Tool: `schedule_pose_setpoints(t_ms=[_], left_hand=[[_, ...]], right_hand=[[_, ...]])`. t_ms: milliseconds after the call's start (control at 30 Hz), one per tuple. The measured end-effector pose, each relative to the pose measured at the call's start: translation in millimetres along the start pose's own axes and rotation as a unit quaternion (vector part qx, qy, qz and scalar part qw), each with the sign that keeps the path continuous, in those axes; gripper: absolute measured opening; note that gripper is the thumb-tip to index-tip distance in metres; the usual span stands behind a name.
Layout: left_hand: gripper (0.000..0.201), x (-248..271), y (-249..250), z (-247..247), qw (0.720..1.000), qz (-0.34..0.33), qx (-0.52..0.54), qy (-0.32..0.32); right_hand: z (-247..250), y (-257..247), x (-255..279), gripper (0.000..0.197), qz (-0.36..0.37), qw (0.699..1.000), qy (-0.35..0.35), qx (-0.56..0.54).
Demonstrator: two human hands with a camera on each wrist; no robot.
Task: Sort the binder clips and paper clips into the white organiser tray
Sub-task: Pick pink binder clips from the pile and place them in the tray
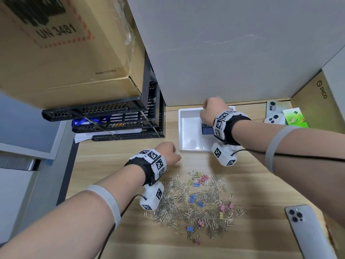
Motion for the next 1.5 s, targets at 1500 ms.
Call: schedule_pose_setpoints(t_ms=[1500], left_hand=[[0.021, 14, 54, -120, 0.978, -0.183, -0.085, 0.053]], right_hand=[[-167, 152, 229, 0.020, -0.320, 0.698, -0.243, -0.592]])
Point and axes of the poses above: each hand's wrist, its own x-axis away from the middle knuckle, its own z-axis out of the back of the hand, y = z × x, the point moved 9 cm from there along -x, towards the middle knuckle, and after that the axes turned 1 degree about x, right-handed, at the moved point
